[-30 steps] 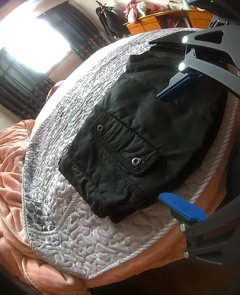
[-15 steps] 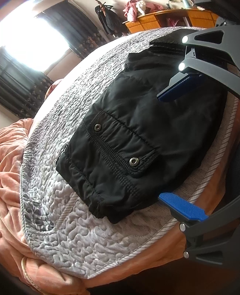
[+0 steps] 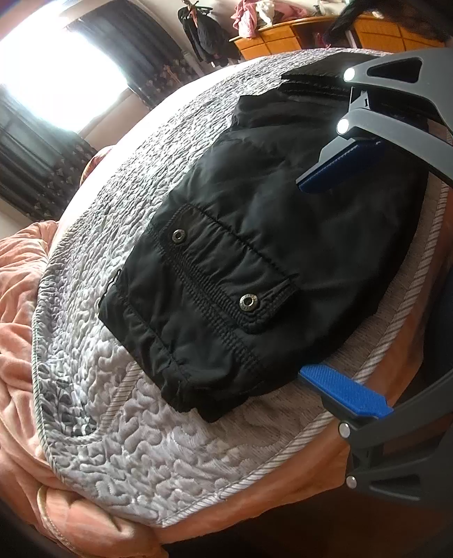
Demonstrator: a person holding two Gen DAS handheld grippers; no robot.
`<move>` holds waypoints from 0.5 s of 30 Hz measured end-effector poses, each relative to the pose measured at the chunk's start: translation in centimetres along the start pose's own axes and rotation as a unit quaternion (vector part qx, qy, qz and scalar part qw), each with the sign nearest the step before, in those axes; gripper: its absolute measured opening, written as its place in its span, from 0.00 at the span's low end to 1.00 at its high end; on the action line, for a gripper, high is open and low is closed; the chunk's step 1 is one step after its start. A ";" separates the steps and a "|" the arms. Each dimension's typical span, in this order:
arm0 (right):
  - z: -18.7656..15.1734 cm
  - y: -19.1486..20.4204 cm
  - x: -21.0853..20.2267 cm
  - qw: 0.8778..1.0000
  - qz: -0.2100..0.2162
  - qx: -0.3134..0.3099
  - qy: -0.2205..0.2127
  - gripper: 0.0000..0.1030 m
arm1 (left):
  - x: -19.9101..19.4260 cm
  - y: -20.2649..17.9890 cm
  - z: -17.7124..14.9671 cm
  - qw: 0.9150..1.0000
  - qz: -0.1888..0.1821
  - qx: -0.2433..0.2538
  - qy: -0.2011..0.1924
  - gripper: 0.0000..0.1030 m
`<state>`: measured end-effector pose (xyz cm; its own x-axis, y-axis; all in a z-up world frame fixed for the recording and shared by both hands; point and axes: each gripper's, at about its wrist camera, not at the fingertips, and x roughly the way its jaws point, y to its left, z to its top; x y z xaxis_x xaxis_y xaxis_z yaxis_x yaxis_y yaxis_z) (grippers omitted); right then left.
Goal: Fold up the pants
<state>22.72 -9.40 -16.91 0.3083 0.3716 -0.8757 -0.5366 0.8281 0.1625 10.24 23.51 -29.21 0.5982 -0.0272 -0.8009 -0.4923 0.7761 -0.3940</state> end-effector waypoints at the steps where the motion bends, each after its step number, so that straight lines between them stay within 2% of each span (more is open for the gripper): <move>1: 0.3 -0.6 0.9 1.000 -0.006 0.008 0.009 0.38 | 0.1 0.0 0.0 1.000 0.000 -0.001 0.001 0.96; 5: 0.3 -0.4 5.7 0.997 0.003 0.009 0.073 0.35 | 0.3 0.3 0.0 1.000 -0.003 -0.010 0.008 0.96; 8: -0.1 0.4 7.0 0.995 0.022 0.007 0.095 0.37 | -0.2 0.9 0.1 1.000 -0.015 -0.023 -0.002 0.96; 10: 0.5 0.8 6.8 0.993 0.048 0.006 0.104 0.37 | -1.5 2.3 0.3 0.998 -0.036 -0.052 -0.023 0.96; 13: 2.8 2.7 5.6 0.991 0.079 -0.022 0.108 0.38 | -2.1 5.3 0.5 0.988 -0.074 -0.134 -0.018 0.96; 14: 3.8 3.3 5.4 0.989 0.091 -0.031 0.112 0.40 | -2.1 6.8 0.5 0.980 -0.093 -0.176 -0.011 0.96; 15: 5.3 4.3 5.2 0.986 0.107 -0.042 0.117 0.49 | -2.0 7.5 0.6 0.974 -0.105 -0.199 -0.009 0.96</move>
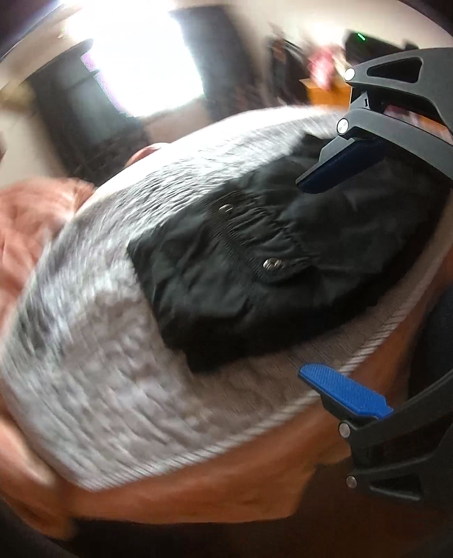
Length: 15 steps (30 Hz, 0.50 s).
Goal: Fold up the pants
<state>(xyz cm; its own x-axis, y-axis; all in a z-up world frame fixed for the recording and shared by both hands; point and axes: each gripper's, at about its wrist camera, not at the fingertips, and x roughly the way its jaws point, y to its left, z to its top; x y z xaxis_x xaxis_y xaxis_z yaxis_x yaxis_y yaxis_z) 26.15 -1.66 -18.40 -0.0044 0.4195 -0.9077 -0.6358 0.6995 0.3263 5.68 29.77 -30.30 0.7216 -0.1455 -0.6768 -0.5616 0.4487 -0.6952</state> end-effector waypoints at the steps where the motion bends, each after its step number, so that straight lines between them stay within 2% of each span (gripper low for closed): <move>1: 1.4 1.0 0.0 1.000 0.011 -0.012 0.007 0.59 | -0.1 0.7 0.4 1.000 -0.015 -0.025 0.003 0.96; 4: 6.5 4.6 0.5 0.996 0.041 -0.060 0.043 0.76 | 0.4 2.0 1.2 0.995 -0.063 -0.074 0.022 0.96; 6: 9.6 7.0 1.6 0.992 0.050 -0.091 0.068 0.81 | 0.7 2.7 1.4 0.991 -0.081 -0.100 0.029 0.96; 8: 12.3 9.1 2.9 0.987 0.053 -0.119 0.092 0.81 | 0.9 3.2 1.6 0.989 -0.088 -0.114 0.028 0.96; 12: 16.6 12.9 6.1 0.975 0.059 -0.167 0.137 0.85 | 2.1 4.3 2.4 0.980 -0.117 -0.157 0.041 0.96; 15: 18.8 14.9 9.4 0.965 0.062 -0.188 0.173 0.85 | 3.1 4.3 2.7 0.978 -0.122 -0.162 0.049 0.96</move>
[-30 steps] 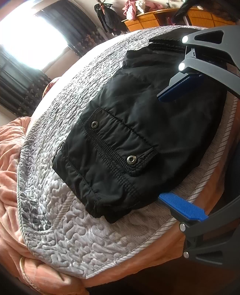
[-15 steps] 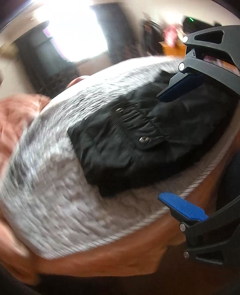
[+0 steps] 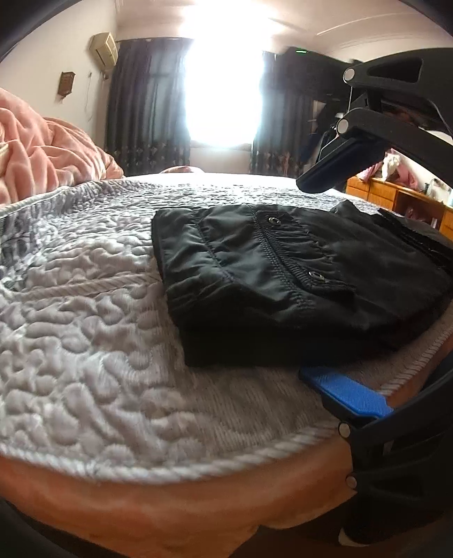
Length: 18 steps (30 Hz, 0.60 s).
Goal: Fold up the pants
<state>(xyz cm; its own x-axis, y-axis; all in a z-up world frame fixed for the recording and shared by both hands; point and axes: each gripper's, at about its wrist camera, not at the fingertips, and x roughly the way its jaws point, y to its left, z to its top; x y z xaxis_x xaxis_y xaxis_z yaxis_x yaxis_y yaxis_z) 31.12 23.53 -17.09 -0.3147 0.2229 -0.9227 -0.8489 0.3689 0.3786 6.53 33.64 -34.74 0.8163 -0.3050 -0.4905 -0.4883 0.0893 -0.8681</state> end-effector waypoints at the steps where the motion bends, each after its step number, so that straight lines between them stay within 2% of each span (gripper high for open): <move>1: 0.8 0.0 0.7 1.000 0.000 -0.003 0.007 0.85 | 0.2 -0.1 0.0 1.000 -0.001 0.003 0.001 0.96; 5: 4.0 0.1 3.8 0.999 0.008 -0.018 0.036 0.85 | 1.0 0.4 0.1 1.000 -0.010 -0.015 0.006 0.94; 9: 7.0 0.4 6.6 0.998 0.008 -0.035 0.057 0.85 | 0.4 0.8 1.0 0.999 -0.014 -0.025 -0.017 0.90; 12: 8.7 0.8 8.2 0.996 0.015 -0.048 0.070 0.85 | 0.6 1.1 1.8 0.999 -0.008 -0.031 -0.007 0.78; 14: 9.5 0.9 9.1 0.995 0.021 -0.054 0.080 0.85 | 0.7 1.2 1.9 1.000 0.002 -0.028 -0.002 0.66; 18: 10.7 1.7 10.9 0.992 0.018 -0.078 0.101 0.85 | 0.6 1.8 2.0 0.999 0.012 -0.038 -0.002 0.54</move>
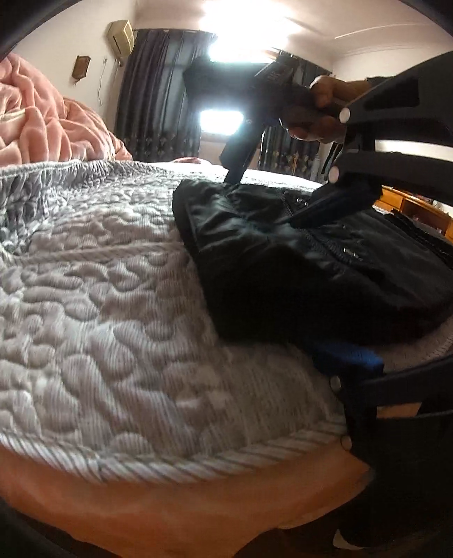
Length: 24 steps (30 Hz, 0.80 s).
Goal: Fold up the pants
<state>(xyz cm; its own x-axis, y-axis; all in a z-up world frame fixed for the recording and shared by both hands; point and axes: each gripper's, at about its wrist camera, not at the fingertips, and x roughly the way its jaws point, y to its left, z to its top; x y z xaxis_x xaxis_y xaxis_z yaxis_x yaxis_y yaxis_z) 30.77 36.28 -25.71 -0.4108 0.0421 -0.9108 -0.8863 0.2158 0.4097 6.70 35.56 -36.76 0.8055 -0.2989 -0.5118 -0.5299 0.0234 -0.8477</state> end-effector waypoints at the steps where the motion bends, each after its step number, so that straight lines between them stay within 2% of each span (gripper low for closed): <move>1: 0.3 0.1 0.5 1.000 0.000 -0.004 0.007 0.85 | 0.0 0.0 0.0 1.000 0.003 0.002 -0.001 0.53; 3: 0.6 0.3 1.5 1.000 -0.001 -0.009 0.025 0.85 | 0.0 0.0 -0.1 1.000 0.012 0.007 -0.001 0.51; 5: 0.9 0.4 2.5 0.999 -0.010 -0.015 0.038 0.77 | -0.1 -0.3 0.0 1.000 0.016 0.008 -0.002 0.49; 6: 0.9 0.5 2.8 0.999 -0.013 -0.018 0.040 0.69 | -0.1 -0.5 0.0 1.000 0.018 0.009 -0.002 0.47; 8: 0.7 0.6 2.5 0.999 -0.019 -0.019 0.035 0.58 | -0.4 -1.0 -0.1 0.999 0.028 0.016 -0.003 0.37; 10: 0.4 0.7 1.8 0.999 -0.018 -0.020 0.032 0.37 | -0.6 -1.6 -0.2 0.999 0.033 0.028 -0.005 0.33; 11: 0.2 0.7 1.2 0.999 -0.016 -0.019 0.027 0.32 | -0.9 -2.2 -0.4 0.999 0.035 0.039 -0.007 0.32; 18: -2.6 2.7 -4.1 0.999 -0.022 -0.024 -0.025 0.28 | -2.7 -7.2 -1.7 0.995 0.024 0.099 -0.016 0.29; 24: -6.2 4.7 -10.1 0.996 -0.047 -0.028 -0.069 0.28 | -4.6 -13.2 -4.7 0.982 0.027 0.187 -0.027 0.28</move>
<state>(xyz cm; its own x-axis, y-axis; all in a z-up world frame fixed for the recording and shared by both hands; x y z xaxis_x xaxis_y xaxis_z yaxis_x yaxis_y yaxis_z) 29.47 30.80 -14.25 -0.2955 0.1583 -0.9421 -0.9318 0.1697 0.3208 8.80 32.17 -22.55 0.7969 -0.2359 -0.5561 -0.4468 0.3893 -0.8055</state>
